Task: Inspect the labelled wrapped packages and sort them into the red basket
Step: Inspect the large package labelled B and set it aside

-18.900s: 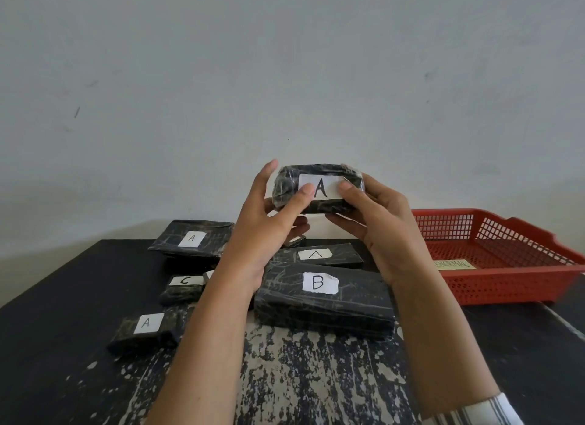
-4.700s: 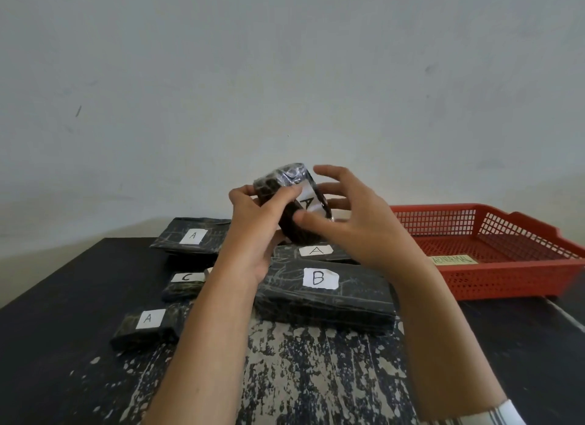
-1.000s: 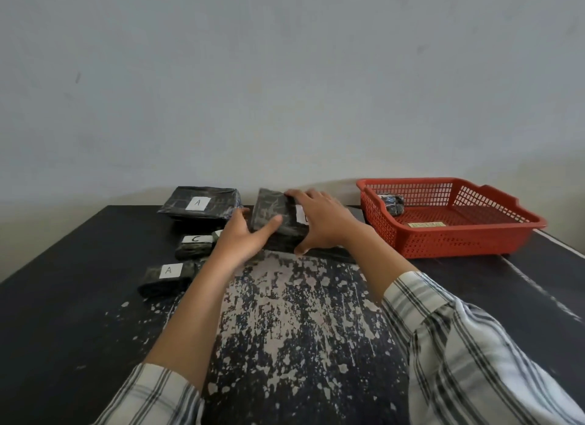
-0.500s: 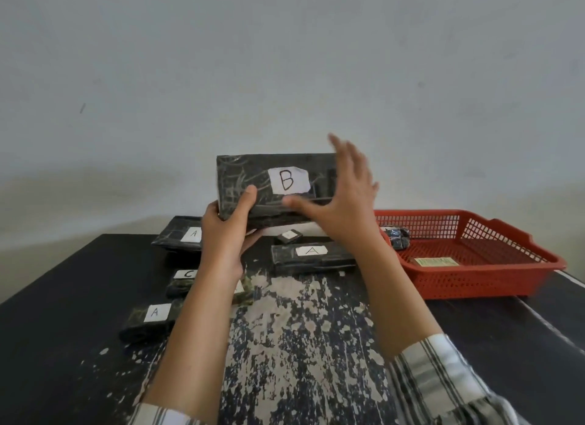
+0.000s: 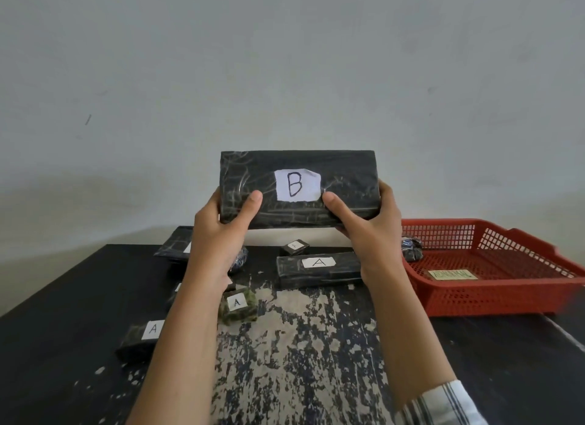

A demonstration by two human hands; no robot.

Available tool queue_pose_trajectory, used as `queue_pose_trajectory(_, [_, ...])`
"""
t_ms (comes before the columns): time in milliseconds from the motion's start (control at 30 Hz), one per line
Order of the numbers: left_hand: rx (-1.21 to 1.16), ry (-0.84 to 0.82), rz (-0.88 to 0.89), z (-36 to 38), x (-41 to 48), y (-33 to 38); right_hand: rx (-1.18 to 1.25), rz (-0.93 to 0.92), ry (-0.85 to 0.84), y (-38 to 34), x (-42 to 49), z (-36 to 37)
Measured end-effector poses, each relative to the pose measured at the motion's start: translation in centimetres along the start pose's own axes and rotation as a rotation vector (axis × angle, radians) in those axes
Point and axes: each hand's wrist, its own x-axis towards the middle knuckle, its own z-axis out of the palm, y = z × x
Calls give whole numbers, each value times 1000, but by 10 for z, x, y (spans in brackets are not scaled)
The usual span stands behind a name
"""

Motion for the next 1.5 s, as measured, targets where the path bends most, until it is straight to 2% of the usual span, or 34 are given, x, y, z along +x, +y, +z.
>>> queue_pose_trajectory(133, [153, 11, 17, 7, -1, -1, -75, -17, 16, 5, -6, 2])
queue_pose_trajectory(467, [314, 136, 89, 24, -1, -21, -334, -36, -92, 7, -8, 0])
queue_pose_trajectory(600, [383, 142, 124, 29, -3, -23, -392, -20, -66, 10, -9, -2])
queue_pose_trajectory(700, [330, 118, 95, 25, -3, -18, -397, -29, -61, 7, -8, -4])
queue_pose_trajectory(867, [251, 168, 45, 18, 1, -16, -397, -55, -100, 1, -7, -5])
queue_pose_trajectory(1067, [280, 127, 13, 16, 2, -14, -220, 58, -8, 0, -6, -6])
queue_pose_trajectory(1233, [238, 69, -26, 21, -4, -7, -270, 87, 66, 2, -3, -9])
queue_pose_trajectory(1333, [166, 91, -92, 23, -5, -4, -285, 74, 52, 0, -4, -8])
queue_pose_trajectory(1500, [105, 149, -101, 20, -2, -8, -311, 51, 2, -3, -6, -5])
